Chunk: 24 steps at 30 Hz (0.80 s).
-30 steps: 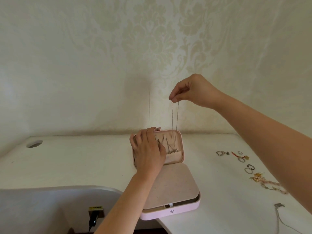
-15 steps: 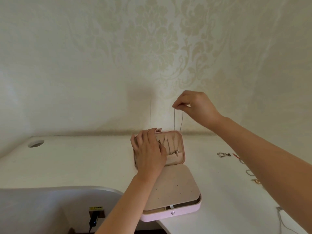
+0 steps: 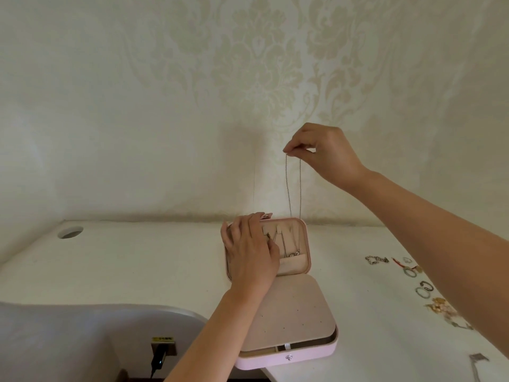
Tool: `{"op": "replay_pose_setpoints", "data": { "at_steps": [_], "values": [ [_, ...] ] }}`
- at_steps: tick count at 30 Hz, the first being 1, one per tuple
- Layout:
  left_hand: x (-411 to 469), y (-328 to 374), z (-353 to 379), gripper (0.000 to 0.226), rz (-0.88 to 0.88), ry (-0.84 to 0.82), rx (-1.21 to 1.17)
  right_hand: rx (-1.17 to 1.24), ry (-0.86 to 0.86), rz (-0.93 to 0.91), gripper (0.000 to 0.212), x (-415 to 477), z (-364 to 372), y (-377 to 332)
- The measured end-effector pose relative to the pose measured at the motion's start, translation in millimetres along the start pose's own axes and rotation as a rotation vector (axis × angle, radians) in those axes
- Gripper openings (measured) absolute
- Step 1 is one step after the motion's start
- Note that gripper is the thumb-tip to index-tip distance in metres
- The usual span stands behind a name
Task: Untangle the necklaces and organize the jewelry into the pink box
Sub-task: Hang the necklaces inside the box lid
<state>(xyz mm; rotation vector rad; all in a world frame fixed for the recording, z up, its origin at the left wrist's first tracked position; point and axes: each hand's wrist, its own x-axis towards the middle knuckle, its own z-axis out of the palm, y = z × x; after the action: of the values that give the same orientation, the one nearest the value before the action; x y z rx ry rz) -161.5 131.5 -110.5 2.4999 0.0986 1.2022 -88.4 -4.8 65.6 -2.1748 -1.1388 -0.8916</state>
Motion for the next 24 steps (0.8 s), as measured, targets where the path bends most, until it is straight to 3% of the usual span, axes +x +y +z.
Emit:
{"op": "replay_pose_setpoints", "data": {
  "at_steps": [6, 18, 24],
  "values": [
    [1, 0, 1, 0.047, -0.004, -0.012, -0.007, -0.030, -0.028, -0.042, 0.009, -20, 14, 6],
    [1, 0, 1, 0.048, 0.005, 0.025, -0.015, 0.186, -0.186, 0.099, 0.010, -56, 15, 7],
    [0, 1, 1, 0.050, 0.009, 0.041, -0.010, -0.021, -0.362, -0.007, 0.008, -66, 27, 10]
  ]
}}
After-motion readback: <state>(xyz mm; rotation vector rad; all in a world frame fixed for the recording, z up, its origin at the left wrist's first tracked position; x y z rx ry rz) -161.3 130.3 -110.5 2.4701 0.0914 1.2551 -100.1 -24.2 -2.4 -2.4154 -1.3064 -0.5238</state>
